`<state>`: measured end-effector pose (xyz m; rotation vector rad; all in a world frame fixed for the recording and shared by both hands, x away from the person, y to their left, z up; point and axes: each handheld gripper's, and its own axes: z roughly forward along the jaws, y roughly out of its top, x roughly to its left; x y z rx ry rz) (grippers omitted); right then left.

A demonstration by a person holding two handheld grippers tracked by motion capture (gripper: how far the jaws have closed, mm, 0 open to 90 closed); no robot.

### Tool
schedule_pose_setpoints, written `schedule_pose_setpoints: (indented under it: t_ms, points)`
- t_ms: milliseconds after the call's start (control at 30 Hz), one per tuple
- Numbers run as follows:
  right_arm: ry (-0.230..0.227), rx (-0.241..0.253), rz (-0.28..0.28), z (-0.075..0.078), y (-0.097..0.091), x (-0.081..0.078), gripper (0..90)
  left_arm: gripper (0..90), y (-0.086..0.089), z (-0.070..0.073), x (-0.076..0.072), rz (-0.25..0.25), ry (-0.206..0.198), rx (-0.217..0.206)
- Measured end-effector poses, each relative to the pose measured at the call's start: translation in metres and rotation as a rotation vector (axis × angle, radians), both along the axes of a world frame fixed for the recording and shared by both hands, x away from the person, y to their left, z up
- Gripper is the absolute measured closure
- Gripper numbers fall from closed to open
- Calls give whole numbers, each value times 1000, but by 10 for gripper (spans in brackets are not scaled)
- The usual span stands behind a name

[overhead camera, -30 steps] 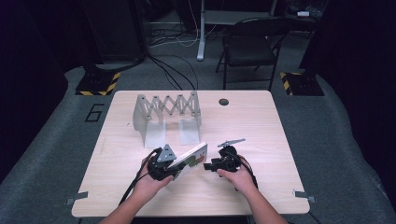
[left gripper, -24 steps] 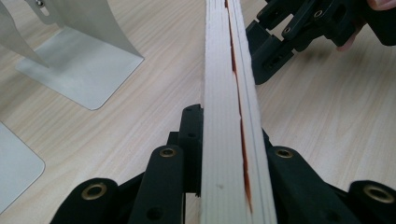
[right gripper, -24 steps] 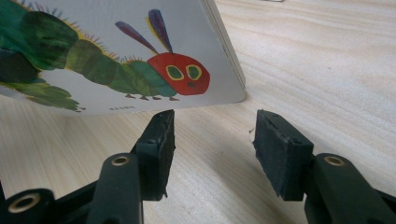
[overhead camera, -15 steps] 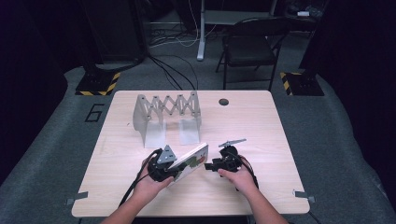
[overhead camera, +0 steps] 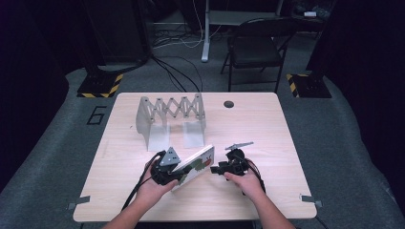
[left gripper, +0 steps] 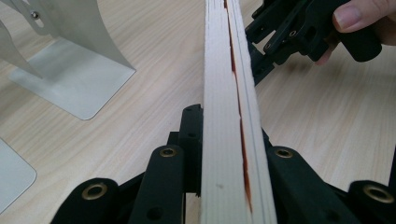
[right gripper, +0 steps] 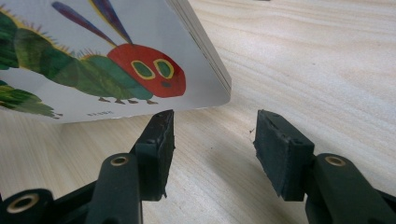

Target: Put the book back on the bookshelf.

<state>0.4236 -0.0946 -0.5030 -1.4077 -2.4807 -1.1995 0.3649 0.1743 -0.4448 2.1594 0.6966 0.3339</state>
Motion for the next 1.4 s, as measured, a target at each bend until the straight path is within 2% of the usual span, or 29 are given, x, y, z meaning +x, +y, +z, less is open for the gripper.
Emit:
schedule_pose_setpoints:
  t_ms: [200, 233, 333, 367, 400, 433, 467, 600, 633, 967, 1033, 1167, 1400]
  points:
    - [3, 0, -4, 0, -1, -1, 471, 762, 1, 3, 0, 11, -6, -1]
    - [-10, 2, 1, 0, -1, 0, 470, 761, 2, 5, 0, 23, -3, -7]
    - [-12, 4, -2, -1, -2, 0, 470, 762, 5, 8, 1, 28, -8, -4]
    - [3, 1, -6, 0, -1, -1, 470, 762, 6, 9, 1, 33, -9, -4]
    - [-9, 2, 0, -1, -1, 0, 470, 762, 7, 9, 1, 42, -12, -13]
    - [6, 0, -5, 0, -1, -1, 470, 762, 9, 11, 2, 37, -13, 4]
    - [5, 1, -6, 0, 0, -1, 469, 762, 10, 11, 1, 57, -21, 0]
    - [8, -4, -4, 0, 0, -2, 469, 762, 17, 13, 1, 79, -17, 7]
    - [8, -4, -3, 0, 0, -2, 469, 762, 20, 14, 1, 97, -21, -1]
    - [6, -6, -6, -1, -1, -1, 467, 762, 38, 18, 2, 157, -13, -7]
    - [9, -5, -7, -1, -1, -1, 467, 762, 43, 17, 1, 183, -20, -12]
    - [12, -5, -10, -1, -1, -1, 467, 762, 51, 17, -1, 186, -6, -21]
    - [-1, -16, 0, -1, 0, -2, 465, 761, 60, 15, 0, 215, -12, -23]
